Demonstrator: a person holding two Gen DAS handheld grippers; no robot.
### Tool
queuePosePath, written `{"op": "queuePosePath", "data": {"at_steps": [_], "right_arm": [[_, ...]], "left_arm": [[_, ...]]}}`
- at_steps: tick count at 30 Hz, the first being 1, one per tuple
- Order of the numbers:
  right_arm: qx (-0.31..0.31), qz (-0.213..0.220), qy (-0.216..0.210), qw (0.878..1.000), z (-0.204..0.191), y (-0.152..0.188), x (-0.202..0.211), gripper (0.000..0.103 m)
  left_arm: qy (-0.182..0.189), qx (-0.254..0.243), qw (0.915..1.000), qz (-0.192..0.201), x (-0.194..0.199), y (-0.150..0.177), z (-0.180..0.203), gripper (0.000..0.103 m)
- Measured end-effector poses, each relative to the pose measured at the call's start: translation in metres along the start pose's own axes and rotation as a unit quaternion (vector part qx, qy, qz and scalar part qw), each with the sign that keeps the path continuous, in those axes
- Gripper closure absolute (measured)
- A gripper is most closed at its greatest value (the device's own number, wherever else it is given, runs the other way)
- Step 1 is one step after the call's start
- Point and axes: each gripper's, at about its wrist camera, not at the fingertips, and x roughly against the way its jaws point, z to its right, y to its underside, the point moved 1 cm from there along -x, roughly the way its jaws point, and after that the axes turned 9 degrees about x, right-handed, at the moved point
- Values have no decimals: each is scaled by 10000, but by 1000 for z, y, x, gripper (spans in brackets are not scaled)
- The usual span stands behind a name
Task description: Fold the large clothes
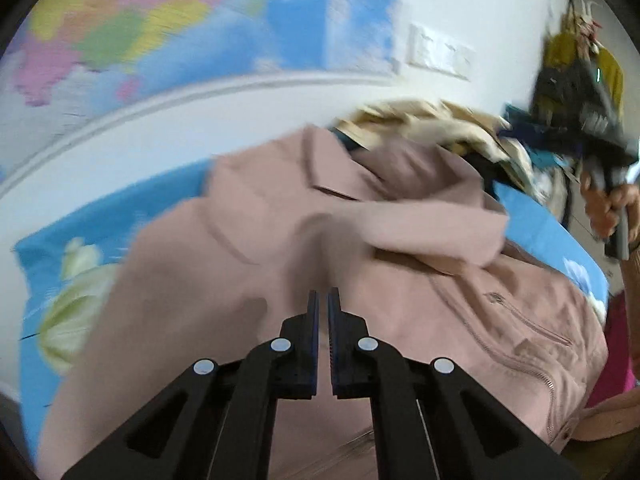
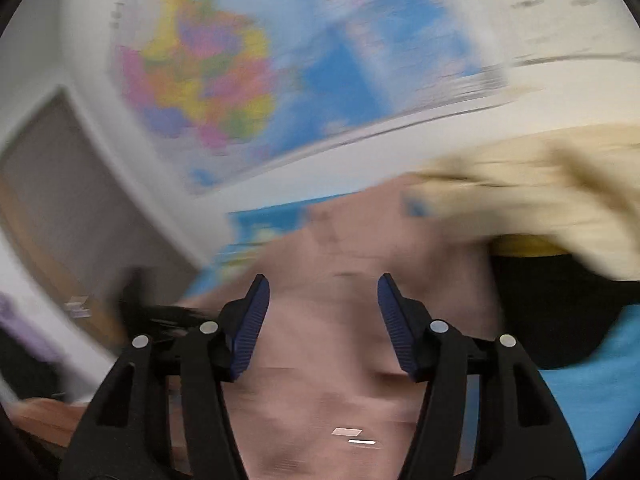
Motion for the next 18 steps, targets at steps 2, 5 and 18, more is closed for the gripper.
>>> {"op": "queuePosePath", "data": {"at_steps": [2,5,18], "right_arm": [[-123,-272,384,9988,21,13,-10,46],[-217,-719,627,9952,41,32,-37,46],[-614,-687,106,9957,48,39,-63,40]], "left_arm": [[-257,-128,9995,109,10,3,-8,99],[65,-192,9997,-130,7,9,-9,30],[-286,-891,9936,-634,-87,-5,28,99]]}}
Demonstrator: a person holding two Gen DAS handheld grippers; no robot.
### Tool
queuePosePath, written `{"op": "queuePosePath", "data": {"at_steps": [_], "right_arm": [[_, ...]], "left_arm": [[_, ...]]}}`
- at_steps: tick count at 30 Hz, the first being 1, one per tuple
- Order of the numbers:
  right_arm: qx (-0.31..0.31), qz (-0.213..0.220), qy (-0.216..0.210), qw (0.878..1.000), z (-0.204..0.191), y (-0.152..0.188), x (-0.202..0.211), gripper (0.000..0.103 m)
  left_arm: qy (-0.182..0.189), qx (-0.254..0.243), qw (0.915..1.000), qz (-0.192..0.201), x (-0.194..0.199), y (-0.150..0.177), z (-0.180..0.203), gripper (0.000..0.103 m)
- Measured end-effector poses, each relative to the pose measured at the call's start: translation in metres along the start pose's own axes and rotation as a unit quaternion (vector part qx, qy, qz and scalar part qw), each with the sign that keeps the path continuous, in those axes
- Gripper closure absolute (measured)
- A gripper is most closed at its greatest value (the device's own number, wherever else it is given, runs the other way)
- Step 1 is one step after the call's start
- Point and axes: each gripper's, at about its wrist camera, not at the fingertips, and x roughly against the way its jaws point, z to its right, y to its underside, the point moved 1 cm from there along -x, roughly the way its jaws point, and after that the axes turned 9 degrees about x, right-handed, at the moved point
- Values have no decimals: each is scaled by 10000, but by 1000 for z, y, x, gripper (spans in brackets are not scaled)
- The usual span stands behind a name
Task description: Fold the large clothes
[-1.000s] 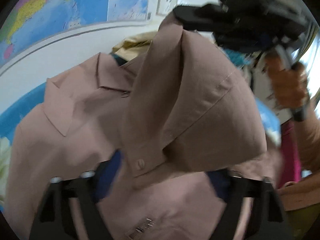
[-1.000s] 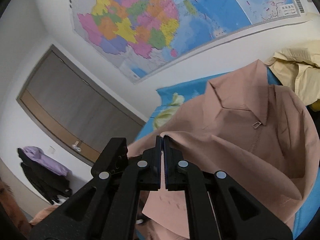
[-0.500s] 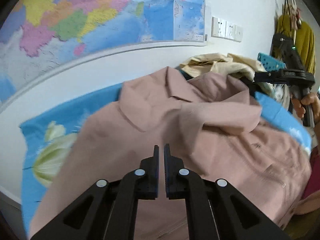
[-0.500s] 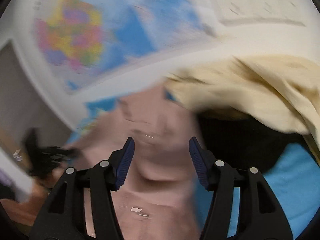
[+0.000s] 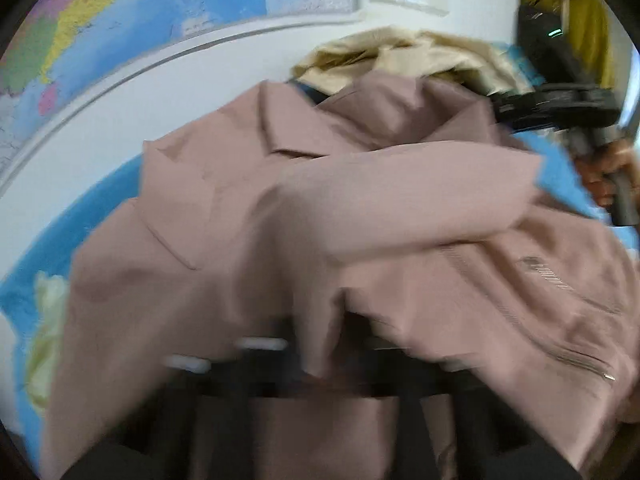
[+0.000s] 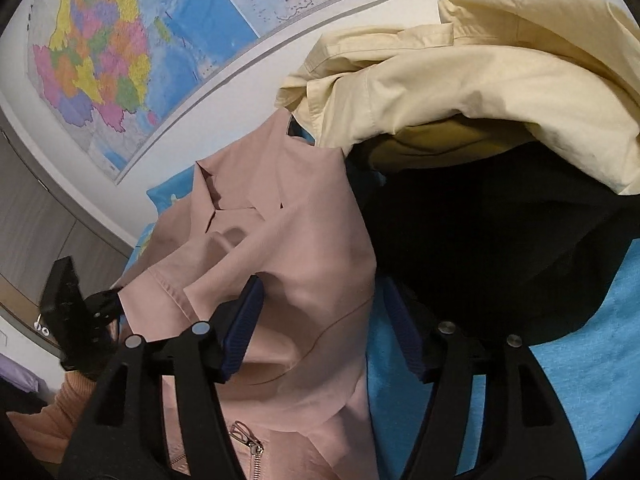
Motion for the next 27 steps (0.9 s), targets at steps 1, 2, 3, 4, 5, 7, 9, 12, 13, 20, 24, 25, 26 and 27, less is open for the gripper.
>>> {"op": "queuePosePath", "data": {"at_steps": [1,2,3,4,5,7,9,12,13,20,24,25,26,27], "right_arm": [[-10,37,-10,10000,1,-1,2,40],[-27,66,-16,10000,1,-2,4,40],[-40,97,-22,9999,2,-2,5,39],[-51,133,-23,9999,4,-3,7,39],[-56,153,-16,9999,6,-4,7,37],[-64,129,8,9999,7,-6,2,34],[-44,58,-5,10000,7,-9,-6,25],[166,-90,32,9998,0,-11,-22,11],[207,-150,106,9996,-1,-12,-28,11],[-146,252,328,9990,27,-19,15,102],[-382,357,603,9968,48,-13,36,102],[-348,270,714,9965,49,-10,34,102],[-342,138,826,9959,50,-5,30,102],[-401,55,819,9958,52,0,27,102]], "left_arm": [[-305,-31,9994,188,8,-2,-4,100],[-611,-112,9973,391,19,-3,-8,100],[-1068,-221,9914,727,40,-3,-16,100],[-1390,-270,9853,951,58,-2,-23,100],[-1609,-340,9805,1079,68,0,-26,100],[-2316,-704,9630,1184,84,12,-31,98],[-2568,-932,9576,913,76,27,-32,91],[-2464,-1338,9587,484,49,53,-24,70],[-2459,-1505,9569,345,39,60,-19,66],[-2304,-1569,9594,425,31,62,-15,52],[-1701,-1274,9739,795,50,47,-22,34],[-1298,-1056,9822,855,57,45,-30,27],[-1015,-847,9874,866,62,43,-36,23],[-563,-493,9935,861,68,41,-48,22]]}}
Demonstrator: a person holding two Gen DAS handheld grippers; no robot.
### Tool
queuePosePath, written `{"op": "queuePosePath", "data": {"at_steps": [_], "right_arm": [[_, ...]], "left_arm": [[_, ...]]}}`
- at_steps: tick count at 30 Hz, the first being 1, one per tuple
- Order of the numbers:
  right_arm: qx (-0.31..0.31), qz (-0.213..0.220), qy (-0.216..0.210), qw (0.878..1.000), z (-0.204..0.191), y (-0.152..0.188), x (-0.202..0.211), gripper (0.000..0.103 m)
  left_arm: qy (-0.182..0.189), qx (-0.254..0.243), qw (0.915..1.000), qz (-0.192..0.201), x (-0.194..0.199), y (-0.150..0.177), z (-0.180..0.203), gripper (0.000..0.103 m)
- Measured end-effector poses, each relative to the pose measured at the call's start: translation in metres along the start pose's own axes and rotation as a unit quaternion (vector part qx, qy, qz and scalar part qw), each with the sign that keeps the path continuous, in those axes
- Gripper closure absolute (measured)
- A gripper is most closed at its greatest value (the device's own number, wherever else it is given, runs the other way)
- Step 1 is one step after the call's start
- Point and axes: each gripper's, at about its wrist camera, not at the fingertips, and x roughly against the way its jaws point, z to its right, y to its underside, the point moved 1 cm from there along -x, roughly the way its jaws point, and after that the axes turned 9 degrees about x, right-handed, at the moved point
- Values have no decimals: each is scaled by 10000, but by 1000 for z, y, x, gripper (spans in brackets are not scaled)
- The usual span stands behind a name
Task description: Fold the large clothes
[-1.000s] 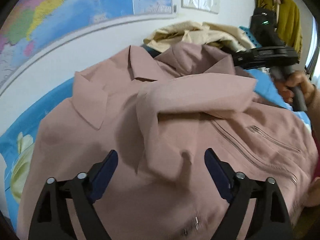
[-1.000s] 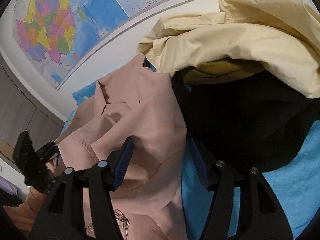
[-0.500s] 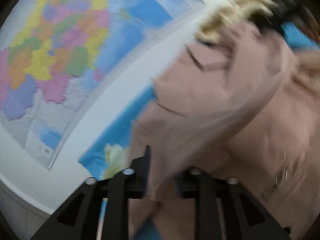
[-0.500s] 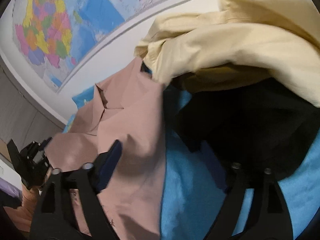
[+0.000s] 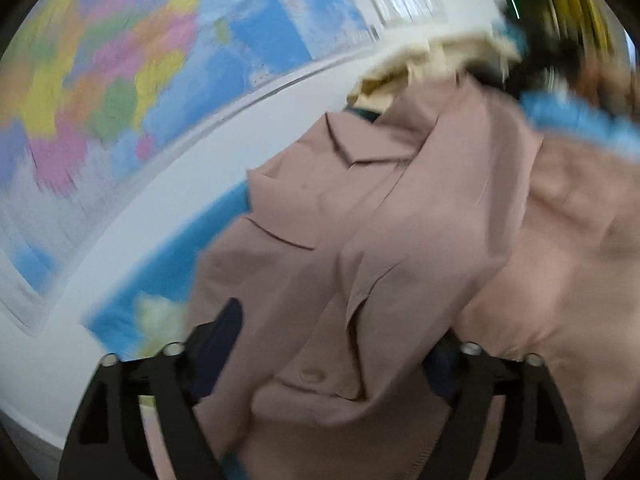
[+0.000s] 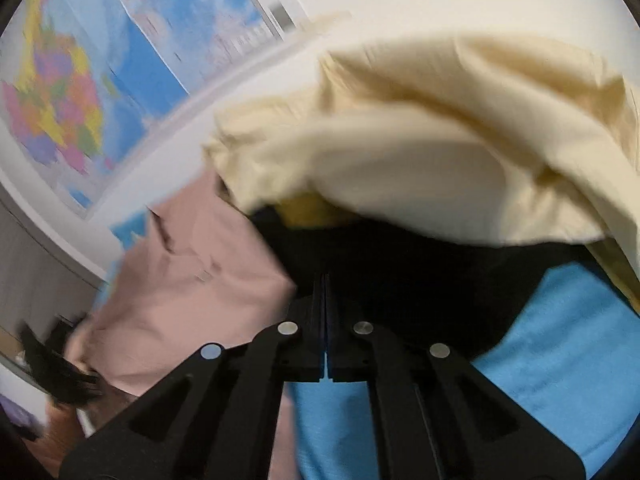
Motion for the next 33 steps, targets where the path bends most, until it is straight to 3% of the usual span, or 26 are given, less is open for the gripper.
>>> {"op": "queuePosePath", "data": {"at_steps": [2,5,7,8,9,11,14,16,18,20,23,25,27,29,32,33], "right_arm": [[2,105,-1,9999,-4,5,6,100],[438,516,-66,9977,-32,5,31,94],[1012,639,-406,9920,-66,5,40,82],[1267,594,-438,9892,-84,7,39,61],[1500,524,-471,9862,-96,9,36,50],[2001,194,-517,9782,-125,16,16,53],[2439,-422,-168,9687,-138,31,-24,64],[2318,-789,151,9694,-119,39,-46,70],[2263,-752,373,9704,-107,42,-50,86],[2050,-676,372,9757,-95,41,-45,90],[1989,-652,472,9767,-91,44,-43,90],[2055,-652,516,9751,-94,46,-42,87],[2077,-645,542,9746,-101,46,-45,82],[2056,-629,458,9755,-106,46,-48,76],[1995,-583,307,9777,-104,49,-46,72],[1974,-567,284,9783,-101,51,-42,72]], "left_arm": [[243,483,9985,48,6,2,-18,22],[812,1178,9897,-105,12,8,-42,21],[1033,1329,9856,-173,12,12,-46,21],[1190,1385,9831,-87,15,14,-48,21],[1403,1442,9796,19,20,16,-47,21],[1703,1572,9725,215,28,18,-50,21],[2141,1645,9622,348,38,20,-45,18],[1953,1478,9694,136,34,21,-34,16],[1770,1337,9749,-193,21,25,-25,15],[1613,1345,9759,-587,2,28,-21,15],[1533,1601,9666,-1286,-35,31,-22,13],[1572,1497,9677,-1279,-42,27,-15,9],[1468,1353,9717,-1267,-48,24,-8,17],[1356,1217,9764,-1162,-48,20,-3,43],[1323,1382,9741,-1206,-47,16,-9,39],[1423,1503,9715,-1157,-43,15,-15,27]]}}
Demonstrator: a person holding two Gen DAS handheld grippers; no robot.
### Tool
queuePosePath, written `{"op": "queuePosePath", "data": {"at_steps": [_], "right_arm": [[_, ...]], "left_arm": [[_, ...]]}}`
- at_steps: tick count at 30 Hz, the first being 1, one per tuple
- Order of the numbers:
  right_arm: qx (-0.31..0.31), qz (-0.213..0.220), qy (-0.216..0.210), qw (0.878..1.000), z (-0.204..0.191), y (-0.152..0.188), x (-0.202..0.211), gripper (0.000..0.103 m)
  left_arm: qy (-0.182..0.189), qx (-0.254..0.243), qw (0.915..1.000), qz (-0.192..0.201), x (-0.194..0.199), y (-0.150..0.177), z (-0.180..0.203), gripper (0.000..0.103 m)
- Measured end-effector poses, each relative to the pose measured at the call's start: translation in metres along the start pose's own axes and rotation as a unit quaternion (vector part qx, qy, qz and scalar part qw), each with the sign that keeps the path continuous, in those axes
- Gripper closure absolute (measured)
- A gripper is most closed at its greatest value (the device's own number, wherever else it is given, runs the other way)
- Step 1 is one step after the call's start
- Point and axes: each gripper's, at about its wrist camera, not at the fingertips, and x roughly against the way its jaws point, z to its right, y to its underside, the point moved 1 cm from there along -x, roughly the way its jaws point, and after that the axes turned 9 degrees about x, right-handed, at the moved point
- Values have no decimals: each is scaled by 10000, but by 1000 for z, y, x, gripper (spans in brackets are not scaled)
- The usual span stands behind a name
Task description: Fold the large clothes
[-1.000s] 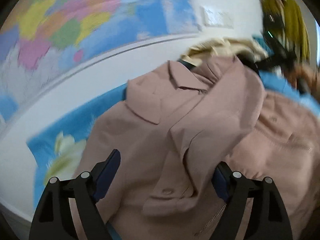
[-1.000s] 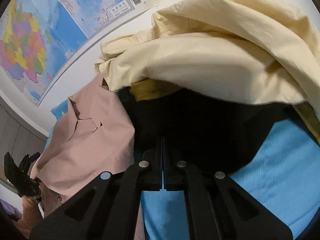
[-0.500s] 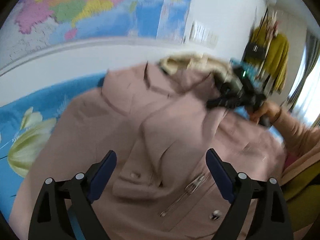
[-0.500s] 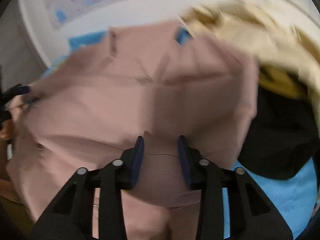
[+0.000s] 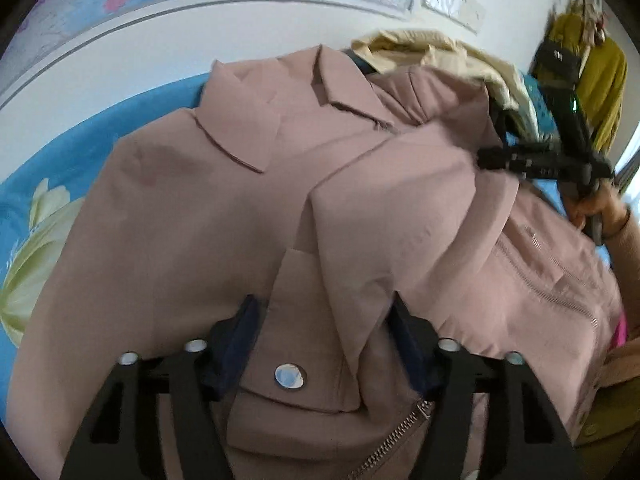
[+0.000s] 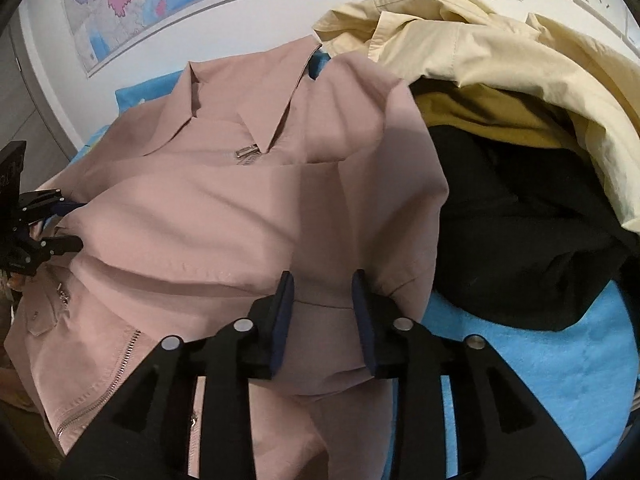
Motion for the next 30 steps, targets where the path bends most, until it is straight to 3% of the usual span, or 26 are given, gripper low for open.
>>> {"op": "queuePosePath", "data": {"at_steps": [1,3,6,9,11,13,15,16,17,18,19,20,25,28,30], "right_arm": [[-51,18,-35,10000,1,1,0,72],[-97,32,-74,9999,4,2,2,72],[-118,45,-90,9999,4,3,2,72],[-139,60,-116,9998,6,5,4,69],[-147,64,-107,9998,4,4,3,68],[-164,72,-109,9998,5,4,4,67],[-174,70,-112,9998,3,3,4,66],[-186,72,-118,9997,3,2,3,66],[-207,72,-126,9997,2,1,2,66],[-219,79,-118,9997,2,0,2,66],[-224,92,-105,9997,2,-1,3,66],[-240,133,-94,9996,2,-3,5,66],[-125,597,-157,9980,-8,-17,30,64],[114,742,-195,9970,-19,-32,37,63],[240,689,-156,9972,-26,-41,27,58]], "left_arm": [[216,133,9997,45,7,-2,-7,19],[669,338,9970,182,20,-4,-19,17],[707,398,9963,271,32,-10,-30,18],[144,200,9996,-153,13,-12,-29,38],[-166,-57,9986,-499,-4,-8,-23,41],[-419,-504,9966,-495,-10,-3,-9,36],[-516,-739,9949,-454,-11,3,2,43],[-544,-873,9940,-368,-10,5,9,62],[-541,-982,9932,-306,-9,7,14,73],[-724,-1078,9913,-207,-9,8,19,76],[-876,-1147,9894,-129,-9,8,23,88],[-1019,-1197,9876,-52,-8,9,25,93],[-1622,-535,9809,927,25,-24,4,96],[-1954,-416,9714,1282,38,-41,-3,95],[-2107,-459,9683,1261,32,-46,-6,94]]}}
